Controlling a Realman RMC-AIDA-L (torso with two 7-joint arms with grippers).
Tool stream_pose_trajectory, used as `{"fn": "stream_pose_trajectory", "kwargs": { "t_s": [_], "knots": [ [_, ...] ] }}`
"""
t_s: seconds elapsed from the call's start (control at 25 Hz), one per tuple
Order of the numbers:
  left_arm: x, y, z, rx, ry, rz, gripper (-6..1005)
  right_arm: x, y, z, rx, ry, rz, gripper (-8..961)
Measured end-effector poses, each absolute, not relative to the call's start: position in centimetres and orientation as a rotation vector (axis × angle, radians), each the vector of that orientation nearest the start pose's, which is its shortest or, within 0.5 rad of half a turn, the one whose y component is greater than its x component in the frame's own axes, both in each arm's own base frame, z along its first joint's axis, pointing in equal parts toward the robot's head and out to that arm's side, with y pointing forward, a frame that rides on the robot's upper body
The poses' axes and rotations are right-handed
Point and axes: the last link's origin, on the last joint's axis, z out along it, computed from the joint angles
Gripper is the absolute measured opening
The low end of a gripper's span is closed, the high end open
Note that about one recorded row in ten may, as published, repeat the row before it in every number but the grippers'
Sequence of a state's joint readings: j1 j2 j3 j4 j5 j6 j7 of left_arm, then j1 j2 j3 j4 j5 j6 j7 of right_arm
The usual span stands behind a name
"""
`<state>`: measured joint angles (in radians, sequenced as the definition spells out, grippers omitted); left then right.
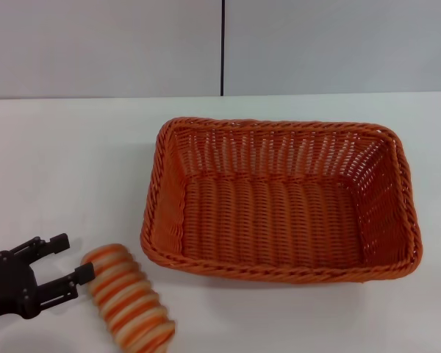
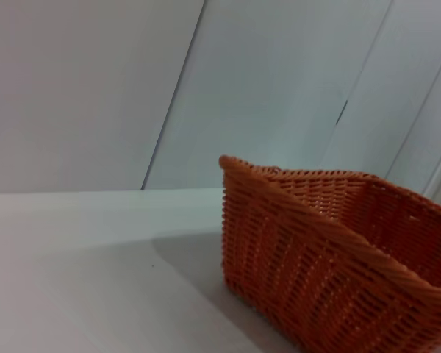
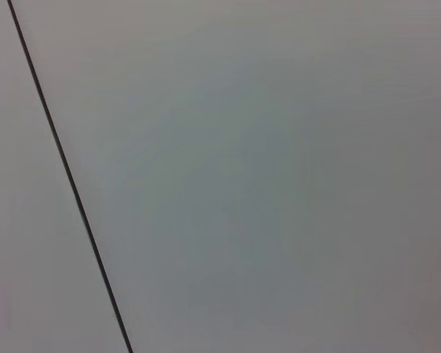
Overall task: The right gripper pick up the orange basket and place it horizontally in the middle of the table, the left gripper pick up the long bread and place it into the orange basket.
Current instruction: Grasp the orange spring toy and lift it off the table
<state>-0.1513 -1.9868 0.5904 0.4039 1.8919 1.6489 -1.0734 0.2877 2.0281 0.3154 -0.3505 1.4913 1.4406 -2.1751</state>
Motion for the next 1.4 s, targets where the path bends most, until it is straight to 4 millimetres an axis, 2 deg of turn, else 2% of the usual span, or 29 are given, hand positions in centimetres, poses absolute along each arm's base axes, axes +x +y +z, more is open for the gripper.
{"fn": "stream_pose_trajectory", "kwargs": {
  "t_s": [1.4],
  "knots": [
    [-36.9,20.5,-1.1,-2.493,-0.941,-0.715,808,41.9,24.9,12.4,-1.283,0.765,0.951,402]
  ]
}}
